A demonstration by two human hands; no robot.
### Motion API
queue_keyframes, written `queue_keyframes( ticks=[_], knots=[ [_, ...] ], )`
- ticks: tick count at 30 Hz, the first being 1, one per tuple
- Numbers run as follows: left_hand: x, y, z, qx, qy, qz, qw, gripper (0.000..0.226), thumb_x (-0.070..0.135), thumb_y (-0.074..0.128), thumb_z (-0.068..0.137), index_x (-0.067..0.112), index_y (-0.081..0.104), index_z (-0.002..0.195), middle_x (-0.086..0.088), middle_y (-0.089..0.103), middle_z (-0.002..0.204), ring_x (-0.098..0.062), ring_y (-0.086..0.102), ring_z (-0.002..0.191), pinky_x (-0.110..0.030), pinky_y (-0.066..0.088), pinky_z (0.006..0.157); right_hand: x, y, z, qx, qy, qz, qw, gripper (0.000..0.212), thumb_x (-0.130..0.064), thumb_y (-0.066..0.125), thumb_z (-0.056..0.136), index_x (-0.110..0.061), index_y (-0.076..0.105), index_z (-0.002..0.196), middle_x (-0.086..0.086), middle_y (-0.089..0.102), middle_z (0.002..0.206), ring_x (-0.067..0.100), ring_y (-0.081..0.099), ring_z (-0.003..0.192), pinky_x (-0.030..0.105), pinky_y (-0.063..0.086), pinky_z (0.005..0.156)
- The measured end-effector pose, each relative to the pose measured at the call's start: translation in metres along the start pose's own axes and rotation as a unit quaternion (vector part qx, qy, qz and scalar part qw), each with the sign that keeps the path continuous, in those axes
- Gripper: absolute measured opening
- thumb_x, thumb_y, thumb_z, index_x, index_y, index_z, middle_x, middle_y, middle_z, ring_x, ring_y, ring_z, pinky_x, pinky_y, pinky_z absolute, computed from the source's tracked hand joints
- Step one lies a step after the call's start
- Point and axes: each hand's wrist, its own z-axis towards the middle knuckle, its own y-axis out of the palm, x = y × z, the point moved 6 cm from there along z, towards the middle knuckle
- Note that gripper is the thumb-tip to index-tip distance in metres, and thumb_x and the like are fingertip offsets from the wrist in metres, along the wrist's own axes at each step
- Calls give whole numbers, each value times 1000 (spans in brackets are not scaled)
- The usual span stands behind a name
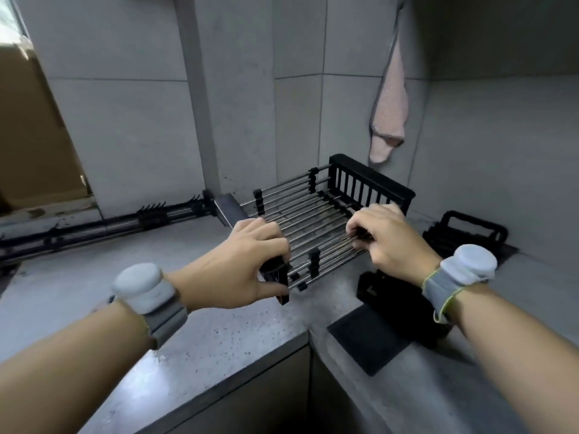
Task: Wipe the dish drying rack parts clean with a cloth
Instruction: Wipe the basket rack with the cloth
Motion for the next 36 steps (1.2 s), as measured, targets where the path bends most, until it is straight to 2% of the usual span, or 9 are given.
queue_keyframes(
  ticks=[5,10,13,18,22,24,28,30,36],
  knots=[
    [20,5,42,10,0,-47,999,38,51,76,81,25,57,101,10,42,100,-13,35,96,-28,27,97,30,-30,-8,-28,33,-16,999,32,-3,73,79,-26,62,99,-13,60,95,15,50,98,29,26,97],
    [51,26,99,24,10,-97,995,38,48,78,79,27,53,98,8,44,100,-12,37,98,-36,29,99,39,-55,-30,-46,29,0,999,48,-5,70,78,-31,61,118,-21,57,109,7,45,108,30,32,98],
    [70,35,127,42,-2,-141,989,41,48,79,78,30,47,95,7,45,99,-14,39,101,-38,29,99,52,-69,-40,-34,36,-12,999,44,-3,72,77,-28,64,112,-19,56,104,10,45,105,33,34,97],
    [107,58,174,24,16,-78,997,45,51,75,81,20,58,109,3,45,105,-23,42,108,-39,29,97,98,-76,-68,6,108,-28,994,42,8,70,74,-22,66,103,-4,63,105,18,46,110,35,38,97],
    [138,89,189,19,19,-57,998,51,47,72,84,17,57,122,-1,50,114,-26,43,113,-42,28,99,129,-63,-98,28,163,-20,986,49,18,69,66,-18,66,99,-4,60,105,16,46,109,38,40,98],
    [149,100,190,24,27,-55,998,51,45,72,84,16,57,123,-2,50,114,-27,43,112,-41,26,99,135,-62,-110,34,160,-25,986,49,21,69,64,-14,67,98,-5,57,103,16,45,109,38,39,98],
    [162,95,193,72,51,-75,993,48,44,74,82,15,59,117,-2,51,106,-26,44,104,-41,29,96,136,-80,-123,78,154,-43,984,51,28,62,61,-11,66,94,-4,58,99,20,47,106,27,34,91],
    [169,92,194,94,59,-76,991,48,43,76,80,14,60,115,-2,51,105,-26,44,103,-41,29,96,139,-88,-129,94,149,-45,983,53,29,62,61,-13,66,93,-4,59,98,19,47,104,31,37,88],
    [182,115,194,48,50,-64,996,48,38,75,82,13,58,120,-5,49,109,-30,43,107,-43,26,99,149,-74,-147,49,176,-58,981,47,19,73,66,-22,65,88,-8,60,95,20,49,102,38,43,89]
  ],
)
